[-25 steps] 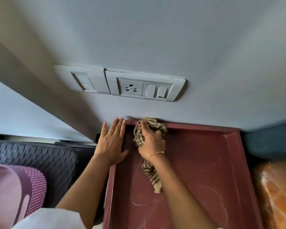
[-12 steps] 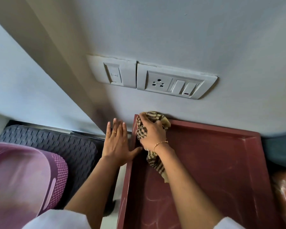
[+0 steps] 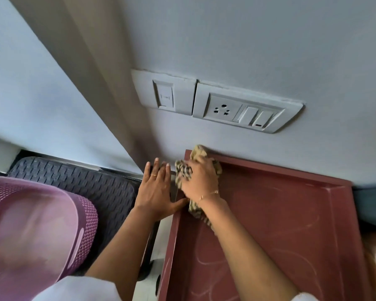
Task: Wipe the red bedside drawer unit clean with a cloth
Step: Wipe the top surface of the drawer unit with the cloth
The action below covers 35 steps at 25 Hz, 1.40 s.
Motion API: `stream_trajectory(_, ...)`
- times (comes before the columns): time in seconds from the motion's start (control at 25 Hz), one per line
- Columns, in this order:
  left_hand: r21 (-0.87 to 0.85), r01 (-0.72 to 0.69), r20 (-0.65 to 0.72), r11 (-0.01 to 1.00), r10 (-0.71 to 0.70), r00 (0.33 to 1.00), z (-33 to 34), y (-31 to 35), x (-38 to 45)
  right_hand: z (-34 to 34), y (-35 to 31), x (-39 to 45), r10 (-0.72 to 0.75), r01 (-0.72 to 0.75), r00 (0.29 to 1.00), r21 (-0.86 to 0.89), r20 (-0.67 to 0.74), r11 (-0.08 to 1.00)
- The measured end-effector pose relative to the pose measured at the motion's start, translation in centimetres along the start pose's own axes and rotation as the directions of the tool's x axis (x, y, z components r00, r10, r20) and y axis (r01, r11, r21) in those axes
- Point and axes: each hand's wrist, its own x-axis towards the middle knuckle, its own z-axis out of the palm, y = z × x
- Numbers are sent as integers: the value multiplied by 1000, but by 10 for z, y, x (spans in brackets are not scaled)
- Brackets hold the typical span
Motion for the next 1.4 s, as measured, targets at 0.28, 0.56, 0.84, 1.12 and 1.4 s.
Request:
stream_trajectory(0.28,66,-75,17,995,74,997,-8,1,4,9,-12,21,74,-81,990,-47,-120,996)
stream_trajectory(0.56,31,-248,77,968,245,966,2,-6,-18,22,-2,-64,14,-1,995,130,-102,992)
stream_trajectory(0.84,-46,-233,66,971,236,969,16,-2,-48,14,5,0,75,-72,996,47,-54,996)
stream_trajectory(1.12,-62,-160,168,985,168,971,30,-9,-96,24,24,-159,-48,45,997,61,56,997)
stream_trajectory(1.4,-83,-162,85,983,168,982,40,-6,-119,21,-13,-67,-2,19,991,128,-132,992)
